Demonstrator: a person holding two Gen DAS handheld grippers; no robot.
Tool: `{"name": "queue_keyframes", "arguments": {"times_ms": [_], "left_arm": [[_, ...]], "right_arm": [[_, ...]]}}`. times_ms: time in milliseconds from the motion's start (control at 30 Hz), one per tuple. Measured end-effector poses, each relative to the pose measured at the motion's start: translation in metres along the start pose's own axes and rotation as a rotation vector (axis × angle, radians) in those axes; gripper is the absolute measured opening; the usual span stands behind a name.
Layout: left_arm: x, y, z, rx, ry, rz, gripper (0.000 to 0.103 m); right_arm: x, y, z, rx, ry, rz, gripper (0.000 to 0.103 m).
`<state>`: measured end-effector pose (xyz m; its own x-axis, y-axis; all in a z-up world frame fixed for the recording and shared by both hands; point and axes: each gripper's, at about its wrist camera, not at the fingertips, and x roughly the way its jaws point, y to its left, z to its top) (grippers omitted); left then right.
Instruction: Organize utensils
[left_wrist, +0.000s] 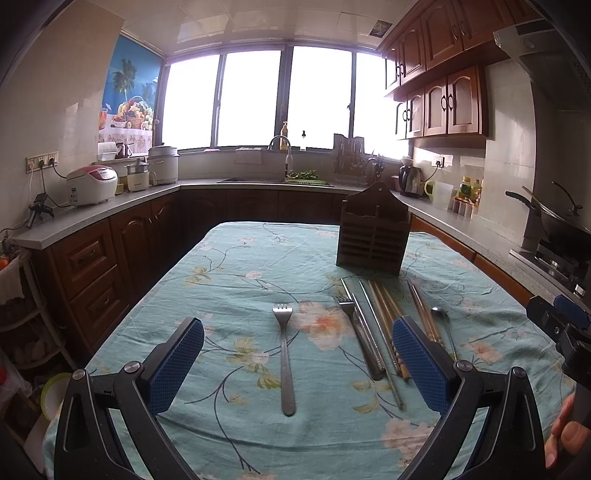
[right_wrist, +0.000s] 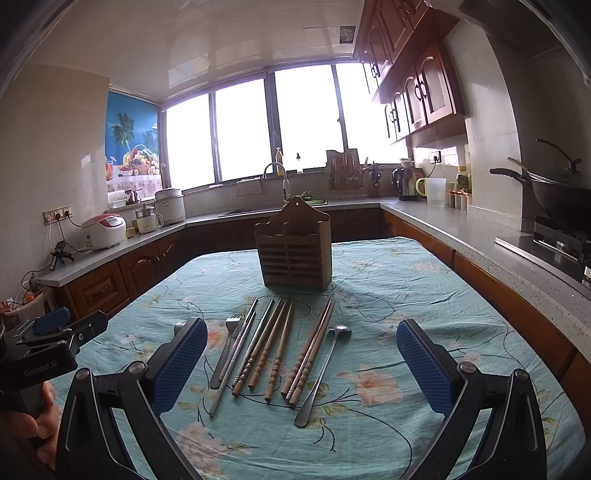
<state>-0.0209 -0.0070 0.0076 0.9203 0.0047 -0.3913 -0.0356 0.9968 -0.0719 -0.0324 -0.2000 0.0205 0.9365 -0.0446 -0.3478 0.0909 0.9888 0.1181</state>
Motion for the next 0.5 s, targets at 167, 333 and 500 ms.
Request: {"name": "queue_keyframes", "arguments": {"times_ms": [167, 333, 500], "left_arm": [[0.001, 0.000, 0.000, 0.000, 0.003, -0.003, 0.102], [0.003, 0.000, 0.000, -0.002, 0.009, -0.003, 0.102], [0.014, 0.002, 0.005, -0.022, 0.066, -0.029, 0.102]], "right_arm": [[0.000, -0.001, 0.000, 0.002, 0.001, 0.000, 0.103], [0.003, -0.004, -0.002, 0.011, 0.006, -0.002, 0.103], [0.009, -0.007, 0.000, 0.023, 0.038, 0.006, 0.103]]}}
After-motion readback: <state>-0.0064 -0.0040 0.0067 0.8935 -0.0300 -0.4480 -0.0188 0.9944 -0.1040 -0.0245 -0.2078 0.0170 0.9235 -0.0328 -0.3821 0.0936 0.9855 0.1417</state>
